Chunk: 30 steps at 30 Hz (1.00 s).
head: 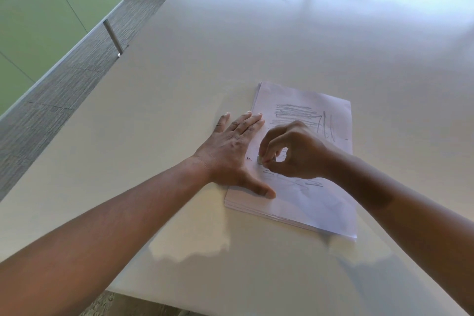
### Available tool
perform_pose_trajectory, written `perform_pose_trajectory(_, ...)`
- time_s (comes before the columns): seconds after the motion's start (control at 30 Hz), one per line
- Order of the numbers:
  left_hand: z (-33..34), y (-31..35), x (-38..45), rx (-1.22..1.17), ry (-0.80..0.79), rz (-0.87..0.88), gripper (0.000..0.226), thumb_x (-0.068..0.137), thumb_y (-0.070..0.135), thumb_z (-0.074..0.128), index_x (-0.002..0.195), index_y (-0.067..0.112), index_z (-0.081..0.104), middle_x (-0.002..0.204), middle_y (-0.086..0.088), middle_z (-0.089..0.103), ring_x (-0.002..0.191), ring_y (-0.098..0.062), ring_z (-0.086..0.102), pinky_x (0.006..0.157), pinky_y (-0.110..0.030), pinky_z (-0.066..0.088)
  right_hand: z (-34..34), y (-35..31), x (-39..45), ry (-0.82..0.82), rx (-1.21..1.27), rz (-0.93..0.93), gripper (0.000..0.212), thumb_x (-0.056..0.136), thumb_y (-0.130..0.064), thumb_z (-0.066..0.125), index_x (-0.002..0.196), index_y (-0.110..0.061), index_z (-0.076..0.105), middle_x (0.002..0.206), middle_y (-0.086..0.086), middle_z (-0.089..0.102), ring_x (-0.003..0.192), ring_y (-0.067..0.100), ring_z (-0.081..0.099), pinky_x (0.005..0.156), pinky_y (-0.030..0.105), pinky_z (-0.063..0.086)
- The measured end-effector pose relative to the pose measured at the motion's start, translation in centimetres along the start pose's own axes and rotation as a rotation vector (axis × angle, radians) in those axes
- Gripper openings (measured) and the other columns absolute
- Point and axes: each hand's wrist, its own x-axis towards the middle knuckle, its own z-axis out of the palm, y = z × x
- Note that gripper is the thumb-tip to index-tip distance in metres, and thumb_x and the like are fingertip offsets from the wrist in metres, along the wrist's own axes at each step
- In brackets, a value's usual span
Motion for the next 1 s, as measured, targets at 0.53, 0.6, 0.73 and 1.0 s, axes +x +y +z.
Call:
perform_pose_trajectory(0.53, 0.1, 0.0, 0.1, 0.012, 0.006, 0.002, 0.161, 0.042, 0.109, 0.042, 0.164, 0.018, -0.009, 0.172, 0.009, -0.012, 0.154, -0.005, -0.022, 0.125, -0.05, -0.012, -0.5, 0.9, 1.0, 0.017, -0.002, -0.003, 0.01, 0.071, -0.002, 0.081, 0.071, -0.011, 0.077, 0.078, -0.001, 0.073, 0.062, 0.01, 0.067, 0.063, 0.025, 0.056)
perform_pose_trajectory(0.6, 0.1, 0.0, 0.0, 0.011, 0.004, 0.001, 0.161, 0.042, 0.109, 0.042, 0.164, 0.018, -0.009, 0.172, 0.009, -0.013, 0.154, -0.005, -0.022, 0.125, -0.05, -0.013, -0.5, 0.9, 1.0, 0.024, -0.011, -0.007, 0.011, 0.07, -0.001, 0.08, 0.07, -0.011, 0.077, 0.078, -0.001, 0.073, 0.062, 0.01, 0.066, 0.062, 0.026, 0.056)
perform_pose_trajectory(0.73, 0.1, 0.0, 0.0, 0.004, 0.004, -0.003, 0.161, 0.041, 0.108, 0.043, 0.165, 0.017, -0.005, 0.172, 0.009, -0.011, 0.154, -0.004, -0.021, 0.125, -0.049, -0.014, -0.8, 0.7, 0.6, -0.094, 0.006, -0.009, 0.005, 0.072, -0.008, 0.076, 0.072, -0.013, 0.077, 0.079, -0.005, 0.073, 0.063, 0.008, 0.066, 0.062, 0.028, 0.056)
perform_pose_trajectory(1.0, 0.1, 0.0, 0.1, 0.017, 0.006, 0.002, 0.161, 0.042, 0.109, 0.041, 0.164, 0.017, -0.01, 0.172, 0.009, -0.012, 0.154, -0.005, -0.022, 0.126, -0.05, -0.013, -0.8, 1.0, 1.4, -0.019, -0.009, 0.01, 0.008, 0.072, -0.003, 0.079, 0.072, -0.011, 0.077, 0.078, -0.003, 0.073, 0.063, 0.008, 0.066, 0.063, 0.027, 0.056)
